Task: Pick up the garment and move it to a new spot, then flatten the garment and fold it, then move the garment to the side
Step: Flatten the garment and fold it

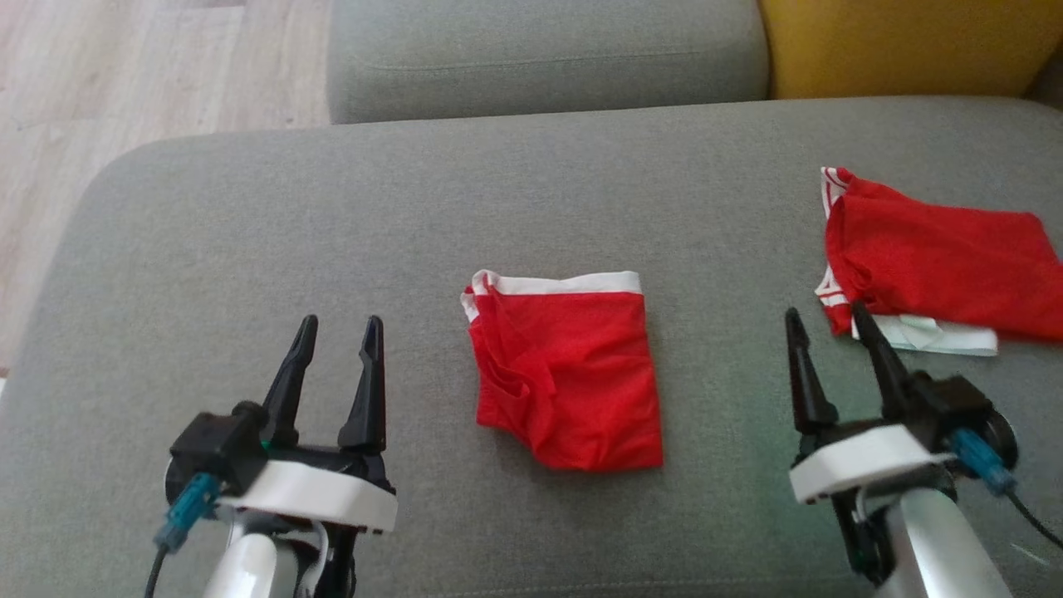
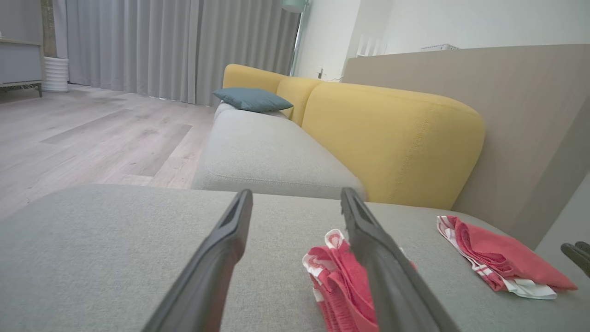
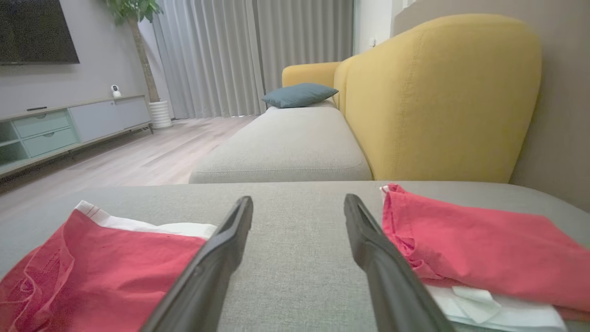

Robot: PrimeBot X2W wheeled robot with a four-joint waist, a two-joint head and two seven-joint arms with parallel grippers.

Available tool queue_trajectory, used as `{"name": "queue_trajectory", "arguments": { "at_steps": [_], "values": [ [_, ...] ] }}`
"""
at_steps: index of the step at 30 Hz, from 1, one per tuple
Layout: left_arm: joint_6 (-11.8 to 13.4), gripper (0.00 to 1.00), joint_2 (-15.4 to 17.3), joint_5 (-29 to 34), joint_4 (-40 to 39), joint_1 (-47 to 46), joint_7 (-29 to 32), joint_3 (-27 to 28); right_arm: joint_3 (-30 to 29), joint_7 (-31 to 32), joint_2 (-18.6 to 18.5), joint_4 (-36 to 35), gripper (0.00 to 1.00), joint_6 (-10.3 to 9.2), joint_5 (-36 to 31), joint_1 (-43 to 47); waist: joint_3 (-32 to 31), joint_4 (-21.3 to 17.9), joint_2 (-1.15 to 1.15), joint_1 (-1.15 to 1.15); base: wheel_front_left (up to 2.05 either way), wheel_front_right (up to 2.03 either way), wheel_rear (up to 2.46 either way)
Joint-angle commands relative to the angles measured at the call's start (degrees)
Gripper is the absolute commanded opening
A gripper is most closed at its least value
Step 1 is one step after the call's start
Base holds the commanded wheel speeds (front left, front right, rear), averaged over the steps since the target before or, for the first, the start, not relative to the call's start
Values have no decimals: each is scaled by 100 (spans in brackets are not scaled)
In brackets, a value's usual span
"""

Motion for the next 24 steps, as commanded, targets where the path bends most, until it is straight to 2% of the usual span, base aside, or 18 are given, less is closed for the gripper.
{"name": "queue_trajectory", "arguments": {
  "at_steps": [1, 8, 19, 20, 21, 24],
  "values": [
    [37, 100, 14, -35, -248, -234, -70, 204, 55, -62, 68, -386, 100, 43, -9, -41, 22, -59, 0, 0, 0, 0, 0],
    [55, 100, 14, -49, -277, -168, -70, 239, -90, -62, 70, -849, 100, 43, -109, 431, 65, -188, 0, 0, 0, 0, 0],
    [33, 100, 14, -34, -225, -172, -70, 240, -118, -62, 71, -970, 100, 43, -74, 536, 157, -186, 0, 0, 0, 0, 0],
    [20, 100, 14, -37, -220, -187, -70, 226, -97, -62, 71, -968, 46, 43, -96, 521, 178, -152, 0, 0, 0, 0, 0],
    [4, 100, 14, -38, -209, -201, -70, 205, -66, -62, 71, -973, 0, 43, -134, 504, 198, -104, 0, 0, 0, 0, 0],
    [-47, 100, 14, -40, -154, -274, -70, 109, 115, -62, 72, -971, 0, 43, -242, 405, 323, 179, 0, 0, 0, 0, 0]
  ]
}}
